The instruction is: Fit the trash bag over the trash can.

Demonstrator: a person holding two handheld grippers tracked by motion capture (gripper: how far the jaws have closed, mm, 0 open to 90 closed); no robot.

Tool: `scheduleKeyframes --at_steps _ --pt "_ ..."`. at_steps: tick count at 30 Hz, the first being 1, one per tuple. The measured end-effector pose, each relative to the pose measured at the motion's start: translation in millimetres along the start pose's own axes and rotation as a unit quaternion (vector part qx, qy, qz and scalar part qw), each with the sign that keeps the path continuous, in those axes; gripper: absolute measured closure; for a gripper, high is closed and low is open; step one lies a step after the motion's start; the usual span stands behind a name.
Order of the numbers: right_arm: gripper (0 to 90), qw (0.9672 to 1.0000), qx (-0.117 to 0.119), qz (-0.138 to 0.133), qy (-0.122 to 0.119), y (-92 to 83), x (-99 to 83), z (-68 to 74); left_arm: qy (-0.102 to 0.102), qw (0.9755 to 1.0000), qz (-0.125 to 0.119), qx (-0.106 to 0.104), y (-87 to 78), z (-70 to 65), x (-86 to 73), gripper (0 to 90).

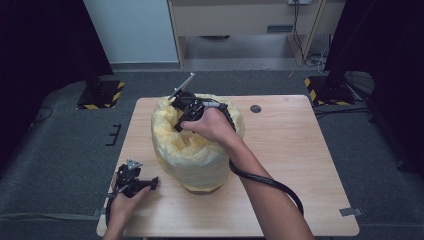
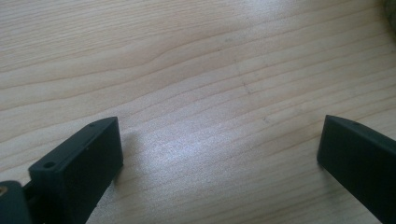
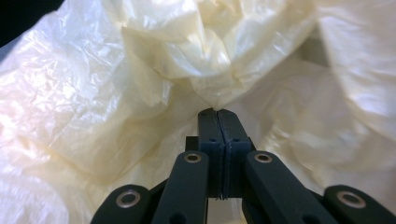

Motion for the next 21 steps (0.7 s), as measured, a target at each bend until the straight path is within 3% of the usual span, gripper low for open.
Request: scheduleKeyframes --at_steps 11,21 --pt "89.8 0.9992 0.003 -0.04 0.005 -31.7 -4.6 3.1 0.0 1.0 -0.001 0.0 0.1 0.0 0.0 0.0" --pt "90.0 0.9961 0.004 -0.088 0.011 -65.0 -22.1 -1.0 -0.001 1.0 -0.002 0.001 0.2 -0.2 -0.2 0.0"
Point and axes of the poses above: each handheld gripper's, and its own axes: y roughly forward along the jaws, x roughly out of its top, z roughly to its left, the point moved 1 cm from there along y, roughly forward along the jaws, and after that the axes turned 4 degrees about x, right-handed, at the moved point
